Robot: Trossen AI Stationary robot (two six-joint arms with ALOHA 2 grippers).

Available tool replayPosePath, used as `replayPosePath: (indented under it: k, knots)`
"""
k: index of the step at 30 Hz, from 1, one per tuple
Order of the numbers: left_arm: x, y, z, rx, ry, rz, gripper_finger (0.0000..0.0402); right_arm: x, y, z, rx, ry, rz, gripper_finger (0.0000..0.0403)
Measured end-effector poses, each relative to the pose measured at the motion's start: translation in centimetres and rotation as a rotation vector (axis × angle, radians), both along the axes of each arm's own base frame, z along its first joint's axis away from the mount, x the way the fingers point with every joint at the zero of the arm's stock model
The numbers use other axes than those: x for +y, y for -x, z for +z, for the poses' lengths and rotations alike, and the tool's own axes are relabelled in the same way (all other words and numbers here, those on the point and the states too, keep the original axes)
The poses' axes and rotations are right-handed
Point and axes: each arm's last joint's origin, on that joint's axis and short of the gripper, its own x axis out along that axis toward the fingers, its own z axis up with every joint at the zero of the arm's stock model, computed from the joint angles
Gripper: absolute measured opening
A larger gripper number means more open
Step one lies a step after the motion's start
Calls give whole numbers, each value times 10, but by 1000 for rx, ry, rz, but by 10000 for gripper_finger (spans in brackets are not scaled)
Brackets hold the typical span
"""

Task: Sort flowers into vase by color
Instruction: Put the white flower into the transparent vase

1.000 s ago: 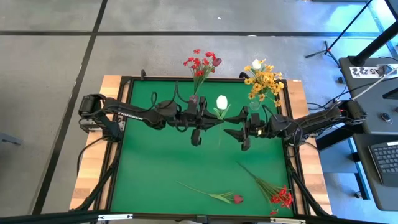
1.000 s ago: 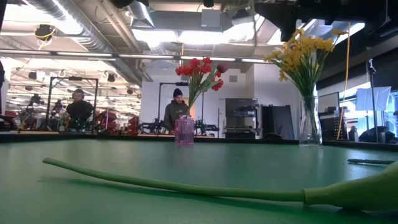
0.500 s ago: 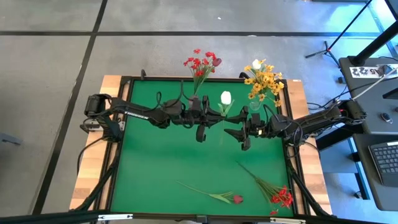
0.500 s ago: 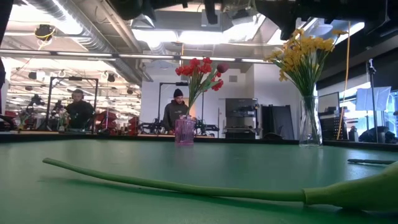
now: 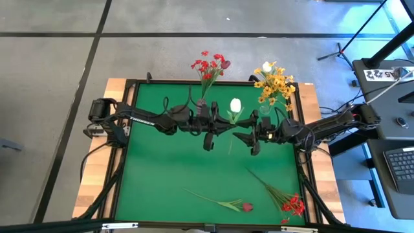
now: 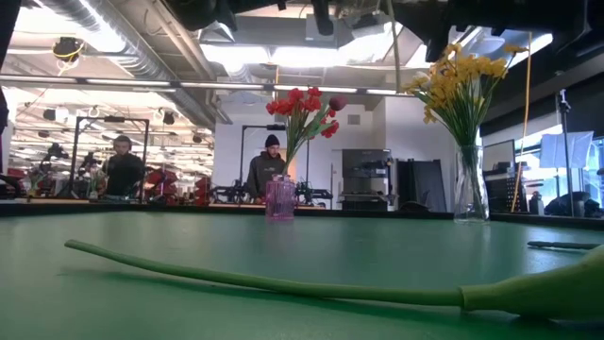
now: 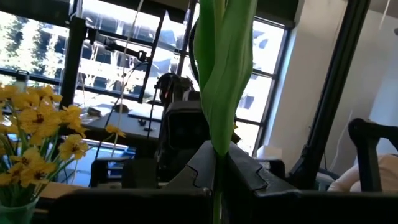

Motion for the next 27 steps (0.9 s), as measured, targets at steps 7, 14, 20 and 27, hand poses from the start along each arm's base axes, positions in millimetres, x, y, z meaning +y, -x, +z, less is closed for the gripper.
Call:
replayPosePath:
  k: [7, 14, 20, 27]
  knots:
    - [0, 0, -2, 21, 0, 3, 9, 1, -8, -10, 32, 2, -9, 227]
    - [0, -1, -5, 53, 1, 3, 9, 2, -12, -14, 28, 5, -2, 211]
    - [0, -1, -6, 68, 0, 3, 9, 2, -12, -14, 27, 9, 9, 139]
    - [1, -2, -10, 111, 1, 7, 9, 3, -12, -14, 32, 52, 8, 28]
